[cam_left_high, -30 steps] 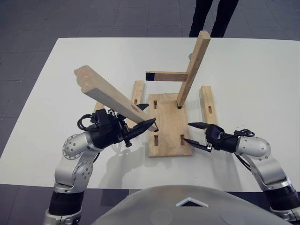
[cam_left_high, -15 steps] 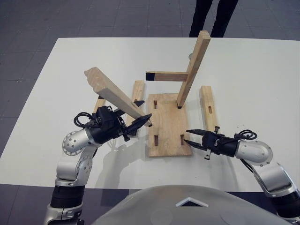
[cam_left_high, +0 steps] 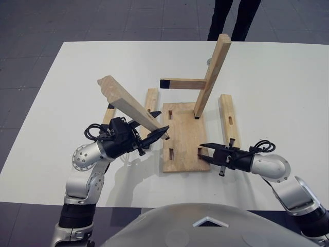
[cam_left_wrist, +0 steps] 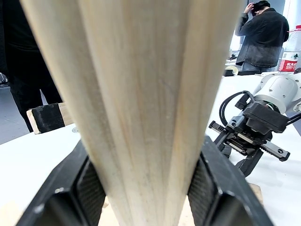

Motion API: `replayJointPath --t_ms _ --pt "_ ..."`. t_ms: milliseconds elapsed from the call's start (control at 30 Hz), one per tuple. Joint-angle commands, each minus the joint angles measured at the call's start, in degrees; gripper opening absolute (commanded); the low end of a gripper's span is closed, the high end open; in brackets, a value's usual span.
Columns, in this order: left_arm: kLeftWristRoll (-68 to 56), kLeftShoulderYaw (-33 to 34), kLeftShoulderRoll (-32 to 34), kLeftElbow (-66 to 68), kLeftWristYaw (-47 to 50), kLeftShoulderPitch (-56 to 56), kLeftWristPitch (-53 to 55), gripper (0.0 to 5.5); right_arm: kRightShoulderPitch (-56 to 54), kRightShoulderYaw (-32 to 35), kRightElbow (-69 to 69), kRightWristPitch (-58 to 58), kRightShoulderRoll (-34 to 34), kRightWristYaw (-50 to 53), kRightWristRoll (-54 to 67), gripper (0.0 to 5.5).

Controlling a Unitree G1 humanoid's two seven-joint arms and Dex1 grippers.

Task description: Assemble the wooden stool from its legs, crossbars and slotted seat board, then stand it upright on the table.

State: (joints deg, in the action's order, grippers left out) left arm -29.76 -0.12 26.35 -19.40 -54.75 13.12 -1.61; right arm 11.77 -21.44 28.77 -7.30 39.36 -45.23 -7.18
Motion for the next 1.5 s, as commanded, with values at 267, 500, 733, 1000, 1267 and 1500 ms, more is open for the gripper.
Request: replayJointPath --t_ms 267,500,733,1000,1267,1500 --pt "2.66 1.88 1.43 2.62 0.16 -1.54 -2.23 2.06 2.67 1.64 -3.49 -0.76 8.84 -3.25 -3.20 1.57" --pt "3.04 1.66 0.82 3.71 0.51 -2.25 -2.64 2.06 6.54 3.53 -6.74 2.23 13.57 -4.28 -3.63 1.57" --pt "3.03 0.26 -0.70 7.84 -0.24 -5.37 -3.09 2.06 9.46 5.72 -9.51 4.43 16.98 -4.30 -2.94 1.57" --pt "2.58 -0.69 -1.31 12.91 -1.98 -7.94 -3.05 2.06 8.51 5.24 -11.39 5.21 16.68 -4.11 -3.09 1.57" --pt "2.57 -1.32 -2.37 15.59 -2.88 -9.86 -3.17 2.06 7.47 5.54 -15.89 6.74 17.83 -4.04 -4.44 1.57" --pt "2.04 -1.46 -3.02 15.30 -2.67 -10.96 -2.59 2.06 7.37 5.23 -18.10 8.27 18.54 -3.82 -5.57 1.57"
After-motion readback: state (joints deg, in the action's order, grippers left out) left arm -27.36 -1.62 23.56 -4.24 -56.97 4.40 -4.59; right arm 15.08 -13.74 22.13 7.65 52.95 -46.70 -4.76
